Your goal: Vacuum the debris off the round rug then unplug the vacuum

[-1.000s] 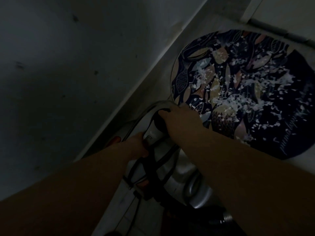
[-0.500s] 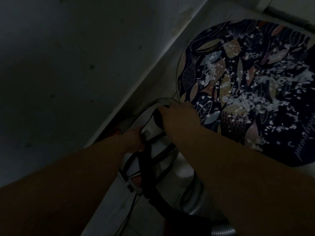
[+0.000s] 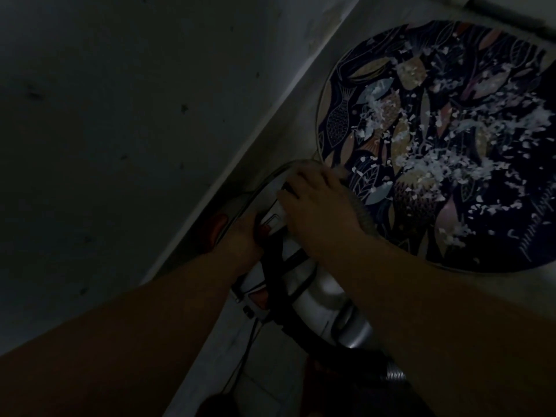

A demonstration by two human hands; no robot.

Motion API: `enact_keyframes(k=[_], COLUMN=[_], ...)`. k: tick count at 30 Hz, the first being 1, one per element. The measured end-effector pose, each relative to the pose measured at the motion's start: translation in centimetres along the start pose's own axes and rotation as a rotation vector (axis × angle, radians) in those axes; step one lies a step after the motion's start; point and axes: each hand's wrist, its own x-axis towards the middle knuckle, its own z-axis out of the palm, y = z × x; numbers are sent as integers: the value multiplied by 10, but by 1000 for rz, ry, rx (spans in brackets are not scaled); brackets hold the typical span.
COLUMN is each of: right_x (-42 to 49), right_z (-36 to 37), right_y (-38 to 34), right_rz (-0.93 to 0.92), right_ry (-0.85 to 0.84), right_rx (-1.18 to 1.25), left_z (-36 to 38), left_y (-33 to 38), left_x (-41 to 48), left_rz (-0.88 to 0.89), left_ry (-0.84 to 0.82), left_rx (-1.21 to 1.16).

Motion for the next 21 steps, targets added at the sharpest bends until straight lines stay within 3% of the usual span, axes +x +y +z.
enact_keyframes(k=[2, 8, 14, 21], right_x=[-24, -94, -108, -137], right_z=[19, 67, 74, 100], right_y=[-14, -40, -52, -84], right_rz=[-80, 123, 224, 364], right_ry=[89, -256, -254, -512], right_rx=[49, 70, 124, 232], left_z=[5, 23, 39, 50], left_y=[-9, -36, -51, -66], left_x=[-7, -34, -51, -65], left_rz=[21, 42, 139, 133], left_ry=[87, -47, -26, -38], left_rx=[32, 37, 52, 138])
